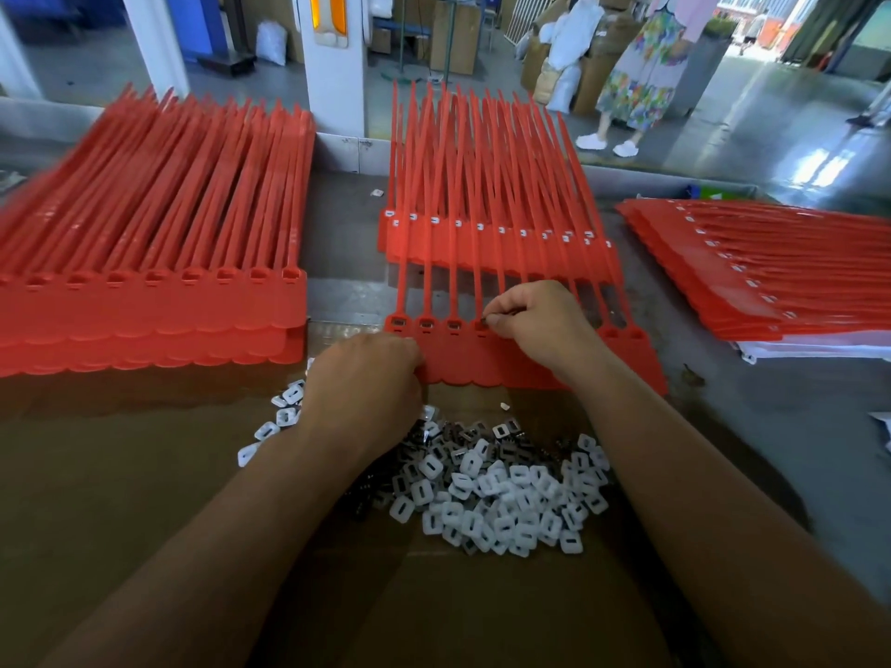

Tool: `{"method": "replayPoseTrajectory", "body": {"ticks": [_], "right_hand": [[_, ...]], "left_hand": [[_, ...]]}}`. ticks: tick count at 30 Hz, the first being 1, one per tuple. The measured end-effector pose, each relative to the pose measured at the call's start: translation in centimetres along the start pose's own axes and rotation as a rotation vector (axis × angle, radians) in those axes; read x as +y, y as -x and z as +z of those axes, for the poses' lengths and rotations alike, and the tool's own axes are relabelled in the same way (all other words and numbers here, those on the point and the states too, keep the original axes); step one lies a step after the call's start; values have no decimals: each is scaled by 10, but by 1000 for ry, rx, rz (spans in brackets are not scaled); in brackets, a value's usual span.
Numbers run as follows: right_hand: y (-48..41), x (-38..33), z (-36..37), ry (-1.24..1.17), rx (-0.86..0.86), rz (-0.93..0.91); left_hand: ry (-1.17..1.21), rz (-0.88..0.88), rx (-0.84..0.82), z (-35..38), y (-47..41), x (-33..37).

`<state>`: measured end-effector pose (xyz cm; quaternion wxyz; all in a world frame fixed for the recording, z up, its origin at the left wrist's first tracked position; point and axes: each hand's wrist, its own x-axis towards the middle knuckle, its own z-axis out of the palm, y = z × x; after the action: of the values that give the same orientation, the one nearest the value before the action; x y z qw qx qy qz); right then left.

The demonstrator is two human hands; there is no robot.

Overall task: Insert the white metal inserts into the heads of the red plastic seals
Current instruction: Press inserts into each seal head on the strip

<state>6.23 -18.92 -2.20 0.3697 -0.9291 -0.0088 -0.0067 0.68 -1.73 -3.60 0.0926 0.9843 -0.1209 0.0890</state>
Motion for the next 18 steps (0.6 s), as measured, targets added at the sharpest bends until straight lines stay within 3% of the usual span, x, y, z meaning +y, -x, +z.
{"method": "replayPoseTrajectory", "body": {"ticks": [18], "right_hand": [[-8, -2, 7, 67, -2, 17]], "left_hand": [[-16, 17, 30, 4, -2, -1]]}}
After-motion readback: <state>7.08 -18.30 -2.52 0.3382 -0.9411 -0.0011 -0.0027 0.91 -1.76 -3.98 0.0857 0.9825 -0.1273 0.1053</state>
